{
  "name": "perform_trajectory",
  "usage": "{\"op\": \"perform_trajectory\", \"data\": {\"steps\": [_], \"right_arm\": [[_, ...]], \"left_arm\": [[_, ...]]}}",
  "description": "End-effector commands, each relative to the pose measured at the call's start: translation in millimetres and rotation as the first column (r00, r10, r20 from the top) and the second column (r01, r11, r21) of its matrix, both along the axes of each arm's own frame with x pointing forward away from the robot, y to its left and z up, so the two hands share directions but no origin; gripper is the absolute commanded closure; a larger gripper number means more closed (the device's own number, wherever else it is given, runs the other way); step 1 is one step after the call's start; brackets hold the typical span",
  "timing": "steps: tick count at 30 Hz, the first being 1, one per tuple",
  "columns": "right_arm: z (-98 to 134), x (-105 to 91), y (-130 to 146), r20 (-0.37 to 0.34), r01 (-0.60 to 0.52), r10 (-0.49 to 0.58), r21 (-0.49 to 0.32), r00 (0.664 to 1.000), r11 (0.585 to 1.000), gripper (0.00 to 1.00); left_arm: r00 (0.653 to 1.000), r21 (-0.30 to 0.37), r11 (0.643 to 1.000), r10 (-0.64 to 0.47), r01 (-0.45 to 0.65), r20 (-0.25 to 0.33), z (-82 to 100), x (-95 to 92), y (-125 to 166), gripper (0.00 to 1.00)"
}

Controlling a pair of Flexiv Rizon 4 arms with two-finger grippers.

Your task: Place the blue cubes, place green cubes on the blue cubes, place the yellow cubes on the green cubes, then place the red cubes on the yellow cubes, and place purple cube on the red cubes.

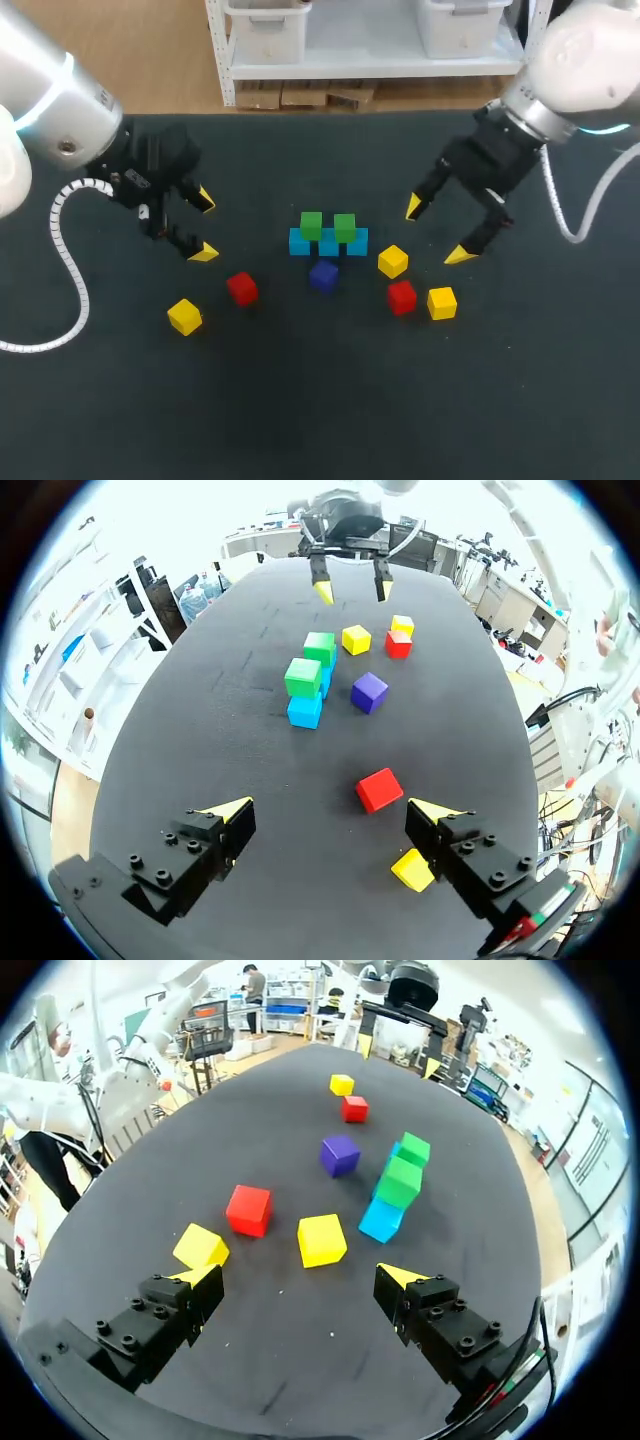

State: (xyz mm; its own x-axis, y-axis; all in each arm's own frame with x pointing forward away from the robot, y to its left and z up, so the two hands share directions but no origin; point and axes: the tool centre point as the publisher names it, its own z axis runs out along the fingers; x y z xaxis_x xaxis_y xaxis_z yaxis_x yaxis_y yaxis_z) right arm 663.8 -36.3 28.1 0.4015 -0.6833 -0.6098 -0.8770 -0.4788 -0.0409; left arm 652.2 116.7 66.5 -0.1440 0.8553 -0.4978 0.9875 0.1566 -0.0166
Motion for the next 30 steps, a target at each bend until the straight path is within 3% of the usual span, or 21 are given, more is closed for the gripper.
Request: {"op": "perform_trajectory", "data": {"steps": [1,17,19,30], "right_arm": [[-6,4.3,10,-0.028,-0.036,0.036,-0.008,0.999,0.999,0.0],[-19,2.2,33,-0.047,-0.085,0.086,0.016,0.995,0.996,0.0],[-20,1.6,35,-0.051,-0.087,0.088,0.019,0.995,0.996,0.14],[-27,-1.6,40,-0.065,-0.079,0.081,0.038,0.995,0.996,0.26]], "left_arm": [[1.0,-0.006,1.0,-0.003,0.003,0.003,-0.9,-0.3,2,0.0],[1.0,-0.006,1.0,-0.003,0.003,0.003,-0.9,-0.3,2,0.0],[1.0,-0.006,1.0,-0.003,0.003,0.003,-0.9,-0.3,2,0.0],[1.0,-0.006,1.0,-0.003,0.003,0.003,-0.9,-0.3,2,0.0]]}}
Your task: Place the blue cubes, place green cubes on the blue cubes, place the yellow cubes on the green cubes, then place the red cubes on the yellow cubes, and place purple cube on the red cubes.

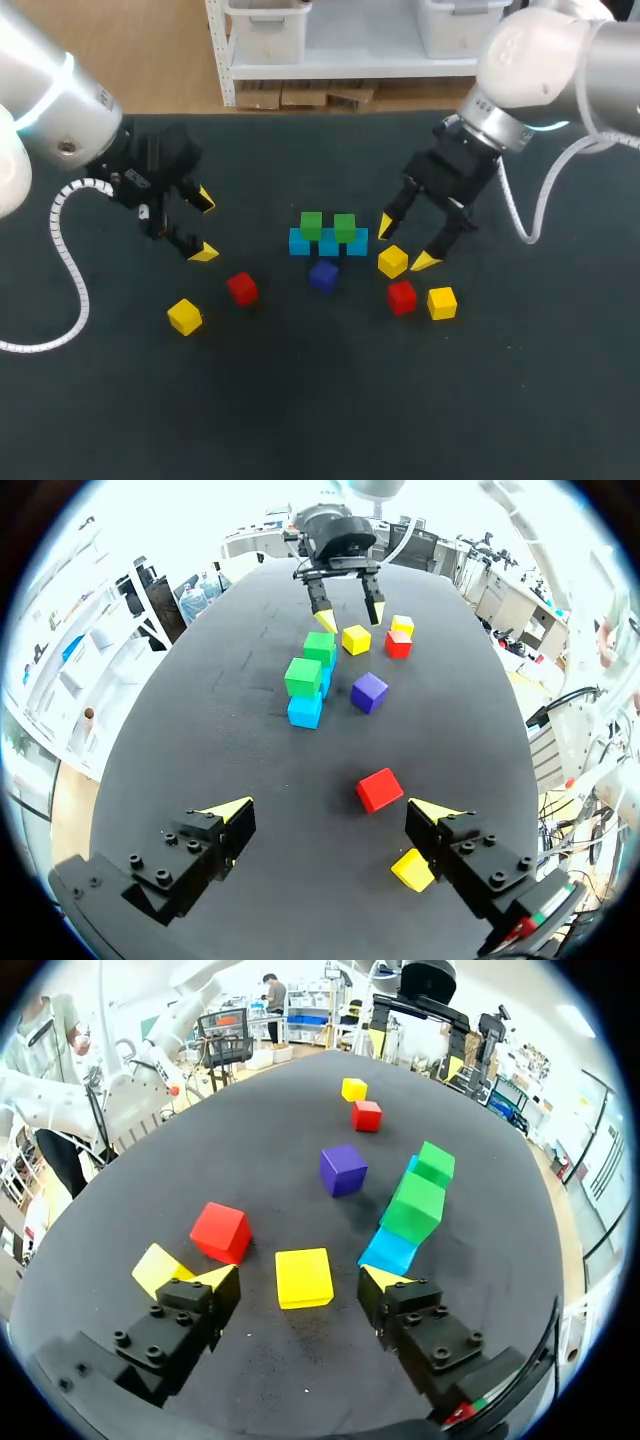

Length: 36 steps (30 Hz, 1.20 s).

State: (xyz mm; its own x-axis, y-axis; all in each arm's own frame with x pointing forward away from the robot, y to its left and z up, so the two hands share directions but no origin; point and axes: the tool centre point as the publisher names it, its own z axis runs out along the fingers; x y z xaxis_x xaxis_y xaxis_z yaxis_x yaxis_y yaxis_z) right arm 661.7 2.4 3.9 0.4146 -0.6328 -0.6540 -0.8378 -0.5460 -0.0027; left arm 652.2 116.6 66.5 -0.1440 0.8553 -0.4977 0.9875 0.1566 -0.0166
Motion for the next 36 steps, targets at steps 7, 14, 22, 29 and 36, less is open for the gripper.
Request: {"op": "perform_trajectory", "data": {"steps": [7,14,22,29,36], "right_arm": [[-7,-1.2,6,-0.015,-0.006,0.006,0.016,1.0,1.0,0.48],[-6,0.8,8,-0.011,-0.008,0.009,0.018,1.0,1.0,0.85],[6,-0.8,3,-0.001,0.026,-0.026,0.002,1.0,1.0,1.0],[34,3.6,-5,0.005,0.162,-0.162,-0.003,0.987,0.987,1.0],[68,17.7,-9,0.047,0.406,-0.406,-0.011,0.913,0.914,1.0]], "left_arm": [[1.0,-0.006,1.0,-0.003,0.003,0.003,-1.0,-0.3,2,0.0],[1.0,-0.006,1.0,-0.003,0.003,0.003,-1.0,-0.3,2,0.0],[1.0,-0.006,1.0,-0.003,0.003,0.003,-1.0,-0.3,2,0.0],[1.0,-0.006,1.0,-0.003,0.003,0.003,-1.0,-0.3,2,0.0],[1.0,-0.006,1.0,-0.003,0.003,0.003,-1.0,-0.3,2,0.0]]}}
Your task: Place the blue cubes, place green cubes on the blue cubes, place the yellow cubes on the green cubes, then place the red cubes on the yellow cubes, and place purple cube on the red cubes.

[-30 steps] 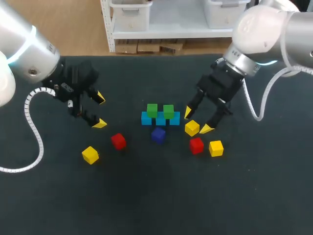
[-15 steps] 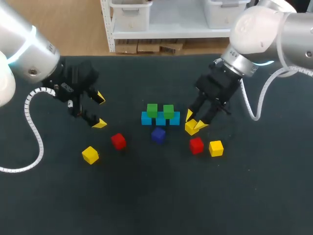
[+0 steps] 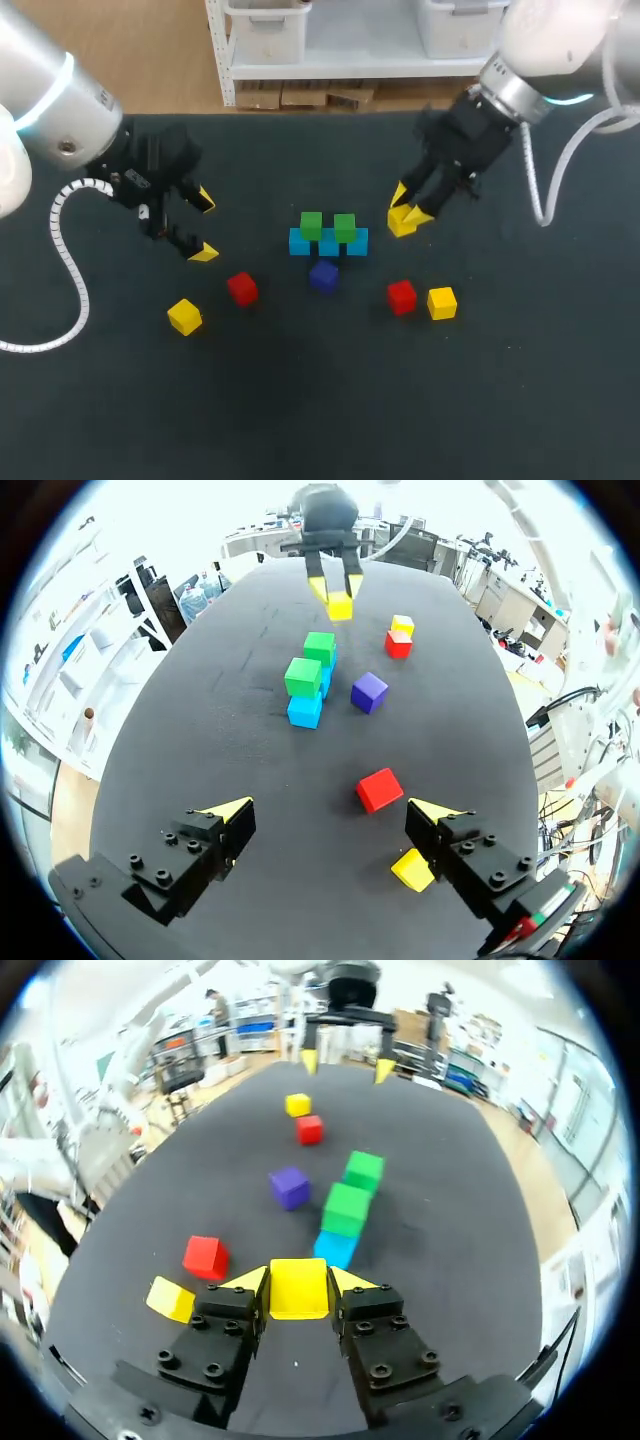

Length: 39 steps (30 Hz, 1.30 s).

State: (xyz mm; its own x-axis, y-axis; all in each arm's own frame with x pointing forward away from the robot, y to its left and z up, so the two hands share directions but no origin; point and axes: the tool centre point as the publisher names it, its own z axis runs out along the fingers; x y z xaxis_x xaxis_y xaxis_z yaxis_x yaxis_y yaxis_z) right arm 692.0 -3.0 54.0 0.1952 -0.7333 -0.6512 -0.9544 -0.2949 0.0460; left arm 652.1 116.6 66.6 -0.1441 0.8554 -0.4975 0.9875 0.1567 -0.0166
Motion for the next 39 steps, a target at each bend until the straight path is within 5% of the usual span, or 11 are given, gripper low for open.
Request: {"op": "perform_trajectory", "data": {"steps": [1,7,15,26,39], "right_arm": [[22,-10.7,-4,0.097,0.174,-0.173,0.002,0.98,0.985,1.0],[39,-2.7,5,0.148,0.263,-0.267,0.047,0.952,0.964,1.0],[38,8.6,34,0.129,0.353,-0.36,0.077,0.924,0.932,1.0],[38,11.3,77,0.108,0.35,-0.357,0.077,0.928,0.934,1.0],[27,12.8,94,0.051,0.373,-0.374,0.036,0.926,0.927,1.0]], "left_arm": [[1.0,-0.006,1.0,-0.003,0.003,0.003,-1.0,-0.3,2,0.0],[1.0,-0.006,1.0,-0.003,0.003,0.003,-1.0,-0.3,2,0.0],[1.0,-0.006,1.0,-0.003,0.003,0.003,-1.0,-0.3,2,0.0],[1.0,-0.006,1.0,-0.003,0.003,0.003,-1.0,-0.3,2,0.0],[1.0,-0.006,1.0,-0.003,0.003,0.003,-1.0,-0.3,2,0.0]]}}
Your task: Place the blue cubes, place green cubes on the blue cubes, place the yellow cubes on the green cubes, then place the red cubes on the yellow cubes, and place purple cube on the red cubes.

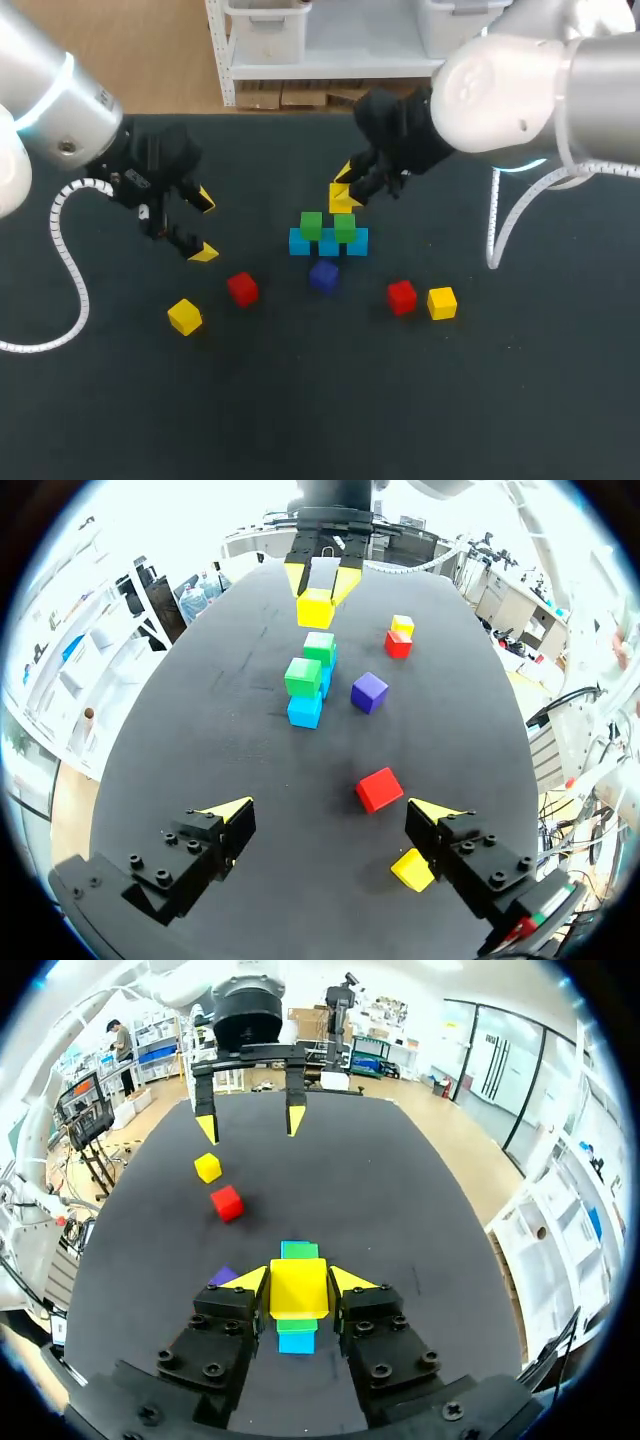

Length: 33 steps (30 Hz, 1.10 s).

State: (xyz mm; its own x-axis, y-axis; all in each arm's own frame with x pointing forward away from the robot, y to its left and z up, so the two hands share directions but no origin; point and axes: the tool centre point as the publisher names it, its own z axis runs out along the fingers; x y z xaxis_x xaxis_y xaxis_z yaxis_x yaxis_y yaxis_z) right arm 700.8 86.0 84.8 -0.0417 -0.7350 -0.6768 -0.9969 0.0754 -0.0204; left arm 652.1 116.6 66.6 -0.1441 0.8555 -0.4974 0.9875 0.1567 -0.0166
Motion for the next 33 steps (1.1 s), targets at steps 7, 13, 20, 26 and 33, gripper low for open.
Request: {"op": "perform_trajectory", "data": {"steps": [7,13,20,26,33], "right_arm": [[-10,2.9,11,-0.024,0.021,-0.021,-0.017,0.999,1.0,1.0],[-11,-0.4,14,-0.022,0.024,-0.025,-0.023,0.999,0.999,1.0],[-13,-4.3,12,-0.026,0.031,-0.031,-0.03,0.999,0.999,1.0],[-16,-5.2,11,-0.035,0.037,-0.038,-0.034,0.999,0.999,1.0],[-17,-4.5,13,-0.038,0.033,-0.035,-0.036,0.999,0.999,1.0]], "left_arm": [[1.0,-0.006,1.0,-0.003,0.003,0.003,-1.1,-0.3,2,0.0],[1.0,-0.006,1.0,-0.003,0.003,0.003,-1.1,-0.3,2,0.0],[1.0,-0.006,1.0,-0.003,0.003,0.003,-1.1,-0.3,2,0.0],[1.0,-0.006,1.0,-0.003,0.003,0.003,-1.1,-0.3,2,0.0],[1.0,-0.006,1.0,-0.003,0.003,0.003,-1.1,-0.3,2,0.0]]}}
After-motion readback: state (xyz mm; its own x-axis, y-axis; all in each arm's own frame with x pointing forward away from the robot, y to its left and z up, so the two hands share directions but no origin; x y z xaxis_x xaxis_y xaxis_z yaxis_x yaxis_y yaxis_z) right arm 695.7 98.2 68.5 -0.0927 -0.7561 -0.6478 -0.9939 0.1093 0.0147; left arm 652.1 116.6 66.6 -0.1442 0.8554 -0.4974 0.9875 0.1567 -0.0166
